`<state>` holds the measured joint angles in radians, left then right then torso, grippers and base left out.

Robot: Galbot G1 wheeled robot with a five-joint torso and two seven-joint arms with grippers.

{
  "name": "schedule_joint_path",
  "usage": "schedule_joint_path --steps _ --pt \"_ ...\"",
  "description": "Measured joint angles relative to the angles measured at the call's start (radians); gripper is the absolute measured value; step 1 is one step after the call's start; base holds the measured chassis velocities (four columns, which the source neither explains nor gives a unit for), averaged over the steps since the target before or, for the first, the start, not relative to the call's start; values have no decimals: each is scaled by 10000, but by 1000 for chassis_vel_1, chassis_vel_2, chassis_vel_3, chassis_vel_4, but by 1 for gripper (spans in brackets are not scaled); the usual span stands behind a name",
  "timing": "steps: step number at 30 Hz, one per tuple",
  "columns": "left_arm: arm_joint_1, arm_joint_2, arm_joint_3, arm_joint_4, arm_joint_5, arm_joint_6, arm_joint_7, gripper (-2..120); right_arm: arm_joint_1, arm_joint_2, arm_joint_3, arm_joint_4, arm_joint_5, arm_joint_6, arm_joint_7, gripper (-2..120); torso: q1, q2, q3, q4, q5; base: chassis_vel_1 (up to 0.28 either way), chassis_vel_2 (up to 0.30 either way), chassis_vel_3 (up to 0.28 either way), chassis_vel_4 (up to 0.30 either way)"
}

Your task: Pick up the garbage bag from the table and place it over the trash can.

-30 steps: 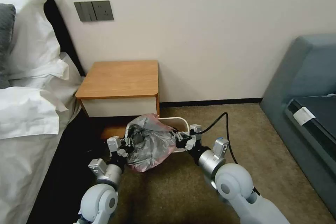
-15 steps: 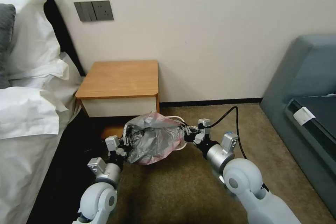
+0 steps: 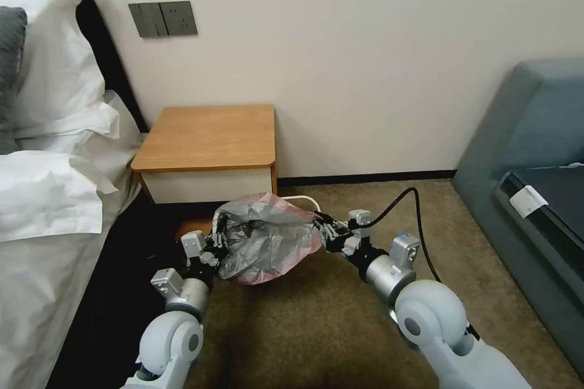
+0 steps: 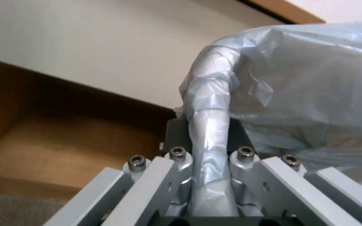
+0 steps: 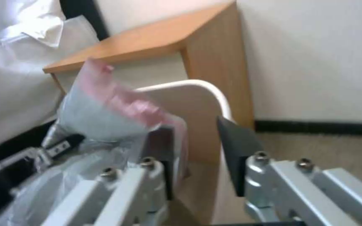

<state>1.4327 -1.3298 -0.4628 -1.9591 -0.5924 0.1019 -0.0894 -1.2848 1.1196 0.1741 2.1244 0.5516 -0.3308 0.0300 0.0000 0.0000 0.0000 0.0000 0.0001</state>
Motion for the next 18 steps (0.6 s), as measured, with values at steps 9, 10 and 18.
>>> schedule_joint_path --steps 9,10,18 --pt "-132 98 -140 -30 -146 44 -28 6 -310 -744 281 441 -249 136 -922 68 0 0 0 -2 -1 0 0 0 0" --pt "-128 134 -144 -36 -147 44 9 6 -132 -860 291 470 -65 142 -1132 73 0 0 1 -1 -1 0 0 0 0" --pt "-82 280 -186 -40 -83 -188 408 6 1397 -1718 129 100 982 -390 -2891 99 0 0 1 3 0 0 0 0 0"
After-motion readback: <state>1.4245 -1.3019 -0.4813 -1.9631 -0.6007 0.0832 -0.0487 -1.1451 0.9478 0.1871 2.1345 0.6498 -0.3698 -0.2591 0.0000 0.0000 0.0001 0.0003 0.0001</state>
